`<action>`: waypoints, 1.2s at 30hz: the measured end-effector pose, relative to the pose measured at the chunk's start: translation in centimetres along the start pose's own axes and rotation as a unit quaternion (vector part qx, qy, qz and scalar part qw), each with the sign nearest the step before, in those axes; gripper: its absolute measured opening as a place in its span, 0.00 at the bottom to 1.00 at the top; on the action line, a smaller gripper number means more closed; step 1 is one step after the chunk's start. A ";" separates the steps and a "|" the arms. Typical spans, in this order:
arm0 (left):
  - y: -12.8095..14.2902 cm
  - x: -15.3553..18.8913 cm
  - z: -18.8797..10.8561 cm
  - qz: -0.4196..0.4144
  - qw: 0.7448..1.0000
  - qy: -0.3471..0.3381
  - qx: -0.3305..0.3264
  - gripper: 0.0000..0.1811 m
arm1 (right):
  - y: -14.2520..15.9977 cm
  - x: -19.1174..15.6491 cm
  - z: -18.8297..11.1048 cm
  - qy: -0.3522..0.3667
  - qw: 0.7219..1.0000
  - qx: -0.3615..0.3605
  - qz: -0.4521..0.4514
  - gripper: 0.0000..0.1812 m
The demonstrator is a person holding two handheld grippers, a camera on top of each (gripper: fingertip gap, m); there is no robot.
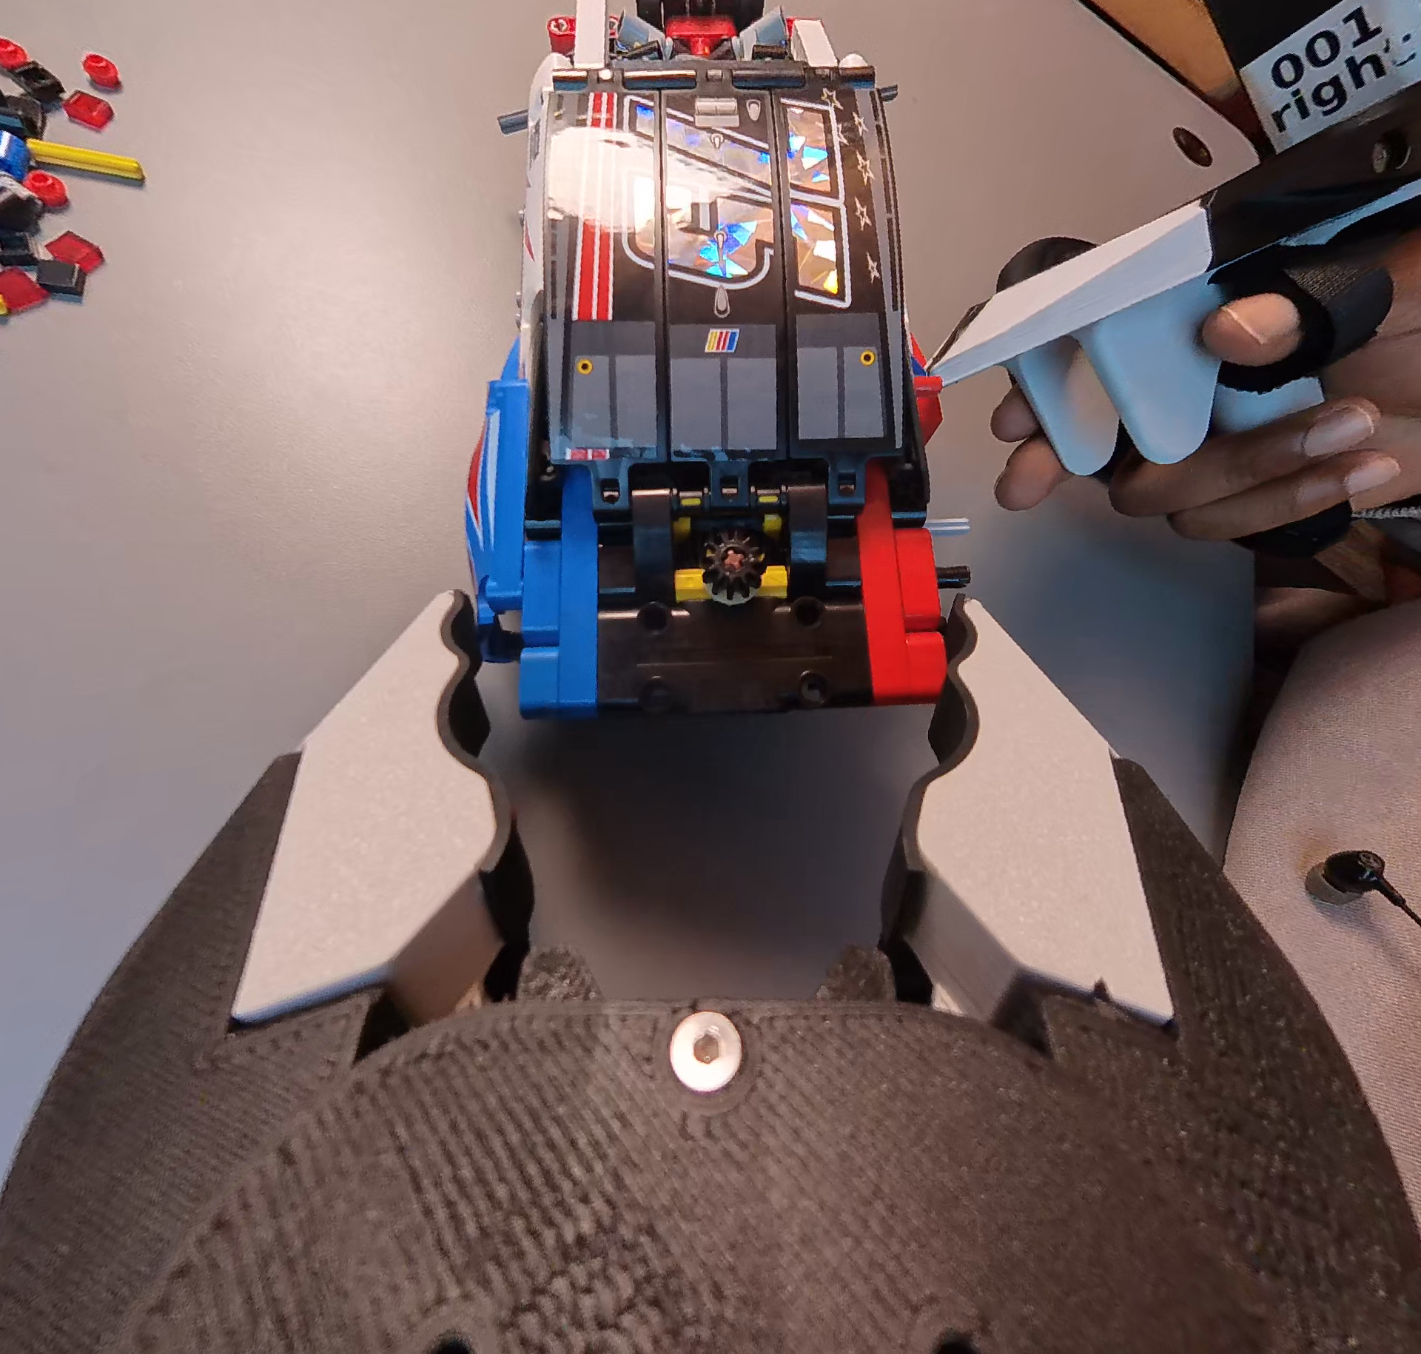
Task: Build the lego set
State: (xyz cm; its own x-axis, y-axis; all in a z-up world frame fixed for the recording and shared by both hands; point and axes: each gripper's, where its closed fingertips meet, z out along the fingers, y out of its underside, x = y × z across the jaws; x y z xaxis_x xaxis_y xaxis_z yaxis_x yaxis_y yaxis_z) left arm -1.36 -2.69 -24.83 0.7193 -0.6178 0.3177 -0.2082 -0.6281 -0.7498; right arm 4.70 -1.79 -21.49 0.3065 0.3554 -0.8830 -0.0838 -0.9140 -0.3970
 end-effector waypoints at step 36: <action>0.2 0.0 0.6 0.055 0.996 -0.071 0.001 0.65 | 0.3 2.6 -0.5 0.135 0.984 0.040 -0.111 0.02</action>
State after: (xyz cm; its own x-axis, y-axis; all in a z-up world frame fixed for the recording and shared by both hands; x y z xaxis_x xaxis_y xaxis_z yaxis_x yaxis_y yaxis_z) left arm -1.01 -2.48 -25.31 0.7792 -0.6090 0.1480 -0.2902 -0.5598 -0.7762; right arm 5.95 -1.23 -23.75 0.5660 0.4696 -0.6776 -0.0579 -0.7972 -0.6009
